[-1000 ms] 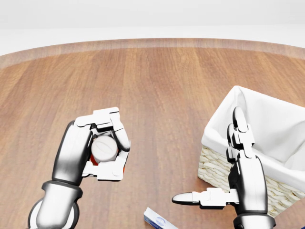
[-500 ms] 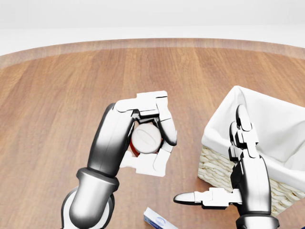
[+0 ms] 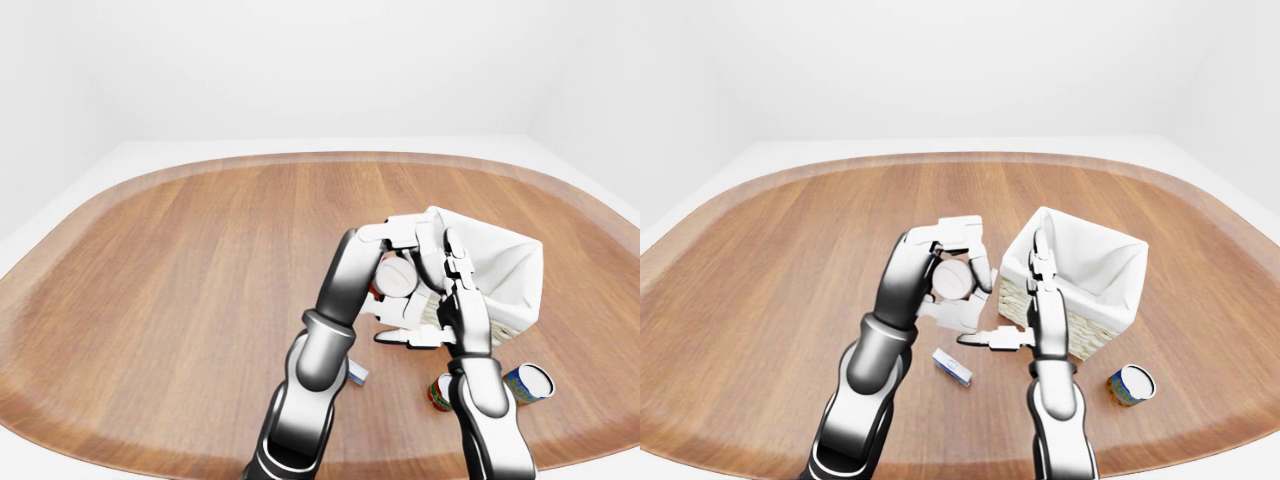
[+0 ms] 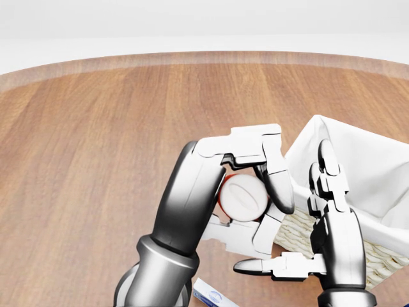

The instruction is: Pick up the ketchup, and put it in the basket.

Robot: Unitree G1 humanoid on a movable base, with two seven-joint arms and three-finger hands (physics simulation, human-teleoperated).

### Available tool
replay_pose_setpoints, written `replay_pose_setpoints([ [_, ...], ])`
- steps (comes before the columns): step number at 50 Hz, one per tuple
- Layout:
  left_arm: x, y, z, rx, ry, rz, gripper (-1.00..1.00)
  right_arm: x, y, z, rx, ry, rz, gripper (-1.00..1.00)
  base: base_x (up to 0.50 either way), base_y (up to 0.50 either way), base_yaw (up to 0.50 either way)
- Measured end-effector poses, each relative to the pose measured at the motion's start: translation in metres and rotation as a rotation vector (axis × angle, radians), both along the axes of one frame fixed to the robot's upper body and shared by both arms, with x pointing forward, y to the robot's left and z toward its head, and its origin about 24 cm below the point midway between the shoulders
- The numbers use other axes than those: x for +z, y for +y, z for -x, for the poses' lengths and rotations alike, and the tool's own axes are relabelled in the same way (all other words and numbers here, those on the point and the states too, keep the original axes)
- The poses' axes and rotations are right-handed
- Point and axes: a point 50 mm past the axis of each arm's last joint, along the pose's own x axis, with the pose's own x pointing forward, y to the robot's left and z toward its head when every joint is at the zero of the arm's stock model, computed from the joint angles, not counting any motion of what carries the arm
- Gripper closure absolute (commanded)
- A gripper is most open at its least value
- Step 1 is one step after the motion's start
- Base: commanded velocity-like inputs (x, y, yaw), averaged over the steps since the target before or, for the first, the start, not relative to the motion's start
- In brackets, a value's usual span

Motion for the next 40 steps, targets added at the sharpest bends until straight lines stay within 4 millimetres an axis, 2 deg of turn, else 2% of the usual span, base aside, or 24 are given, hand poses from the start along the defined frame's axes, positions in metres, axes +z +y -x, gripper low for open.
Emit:
replay_pose_setpoints([
  [20,-0.008,-0.029,0.010,-0.104,0.074,0.050,0.98,0.005,0.001,0.003,0.003,-0.021,0.000,-1.00,0.00,0.00,0.00],
  [40,-0.026,-0.039,0.007,-0.110,0.177,0.063,0.98,-0.001,0.000,0.006,0.011,0.007,0.002,-1.00,0.00,0.00,0.00],
])
